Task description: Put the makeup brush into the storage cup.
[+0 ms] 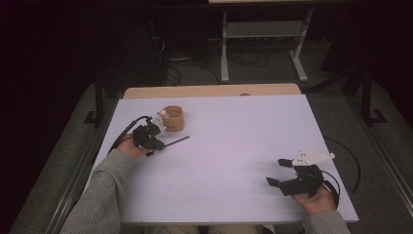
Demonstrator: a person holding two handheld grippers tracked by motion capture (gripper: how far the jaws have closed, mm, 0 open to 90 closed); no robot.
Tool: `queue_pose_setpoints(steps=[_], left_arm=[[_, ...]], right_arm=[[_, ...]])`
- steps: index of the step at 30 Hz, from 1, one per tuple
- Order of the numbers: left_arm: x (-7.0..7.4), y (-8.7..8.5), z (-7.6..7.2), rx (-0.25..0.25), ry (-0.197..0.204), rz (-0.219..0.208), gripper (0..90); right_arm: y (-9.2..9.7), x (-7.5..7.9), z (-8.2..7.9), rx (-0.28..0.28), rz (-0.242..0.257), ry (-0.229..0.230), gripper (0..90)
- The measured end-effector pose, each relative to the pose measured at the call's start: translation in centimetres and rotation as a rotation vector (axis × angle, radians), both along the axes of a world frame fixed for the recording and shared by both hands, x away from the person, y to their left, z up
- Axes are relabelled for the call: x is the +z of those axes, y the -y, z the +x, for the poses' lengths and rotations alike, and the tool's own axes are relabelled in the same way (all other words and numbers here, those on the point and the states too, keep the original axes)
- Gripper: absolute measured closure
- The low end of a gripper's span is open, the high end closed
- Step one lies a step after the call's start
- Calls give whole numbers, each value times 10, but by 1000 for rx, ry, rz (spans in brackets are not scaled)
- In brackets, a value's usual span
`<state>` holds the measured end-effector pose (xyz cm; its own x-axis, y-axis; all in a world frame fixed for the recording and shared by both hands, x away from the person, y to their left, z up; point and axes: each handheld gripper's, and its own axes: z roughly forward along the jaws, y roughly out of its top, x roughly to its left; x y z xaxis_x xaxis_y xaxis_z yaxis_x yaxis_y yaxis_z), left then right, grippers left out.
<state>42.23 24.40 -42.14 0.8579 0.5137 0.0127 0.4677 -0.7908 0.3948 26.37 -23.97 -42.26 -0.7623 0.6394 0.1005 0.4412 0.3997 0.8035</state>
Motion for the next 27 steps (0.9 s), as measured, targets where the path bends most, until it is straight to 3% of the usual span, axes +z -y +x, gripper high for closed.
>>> queue_pose_setpoints(steps=[16, 27], left_arm=[[4, -2, -6, 9, 5, 26, 857], [27, -2, -36, -57, 50, -3, 858]], right_arm=[[-4, 0, 0, 15, -9, -2, 189], [-22, 16, -2, 72, -38, 34, 197]])
